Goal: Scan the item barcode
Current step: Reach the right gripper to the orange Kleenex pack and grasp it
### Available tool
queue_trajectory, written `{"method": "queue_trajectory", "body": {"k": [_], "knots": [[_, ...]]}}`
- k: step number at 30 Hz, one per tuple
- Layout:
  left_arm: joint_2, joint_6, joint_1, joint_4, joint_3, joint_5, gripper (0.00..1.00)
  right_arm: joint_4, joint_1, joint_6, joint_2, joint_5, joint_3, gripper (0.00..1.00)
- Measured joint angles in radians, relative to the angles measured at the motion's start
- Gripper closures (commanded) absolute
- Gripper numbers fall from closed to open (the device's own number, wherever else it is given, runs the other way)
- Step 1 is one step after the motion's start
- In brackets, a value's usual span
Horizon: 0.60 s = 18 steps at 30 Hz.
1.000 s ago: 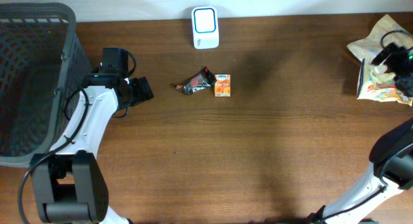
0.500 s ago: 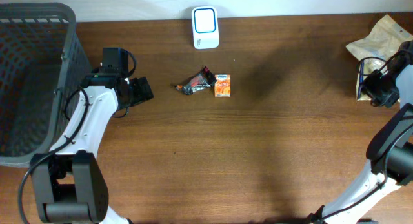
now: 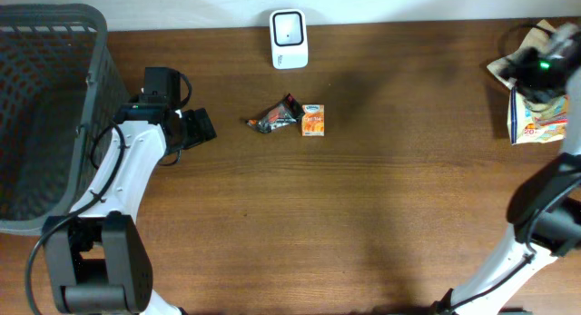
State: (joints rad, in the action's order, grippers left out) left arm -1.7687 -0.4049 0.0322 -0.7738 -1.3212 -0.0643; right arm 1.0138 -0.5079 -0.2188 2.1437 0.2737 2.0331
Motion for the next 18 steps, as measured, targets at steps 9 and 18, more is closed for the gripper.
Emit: {"method": "queue_trajectory", "body": {"k": [9, 18], "knots": [[0.0, 0.0, 0.0, 0.0, 0.0, 0.0, 0.01, 0.023, 0.583, 0.094, 0.013, 0.137, 0.002, 0.01], [0.0, 0.0, 0.0, 0.0, 0.0, 0.0, 0.01, 0.004, 0.744, -0.085, 0.214, 0.114, -0.001, 0.35]]}}
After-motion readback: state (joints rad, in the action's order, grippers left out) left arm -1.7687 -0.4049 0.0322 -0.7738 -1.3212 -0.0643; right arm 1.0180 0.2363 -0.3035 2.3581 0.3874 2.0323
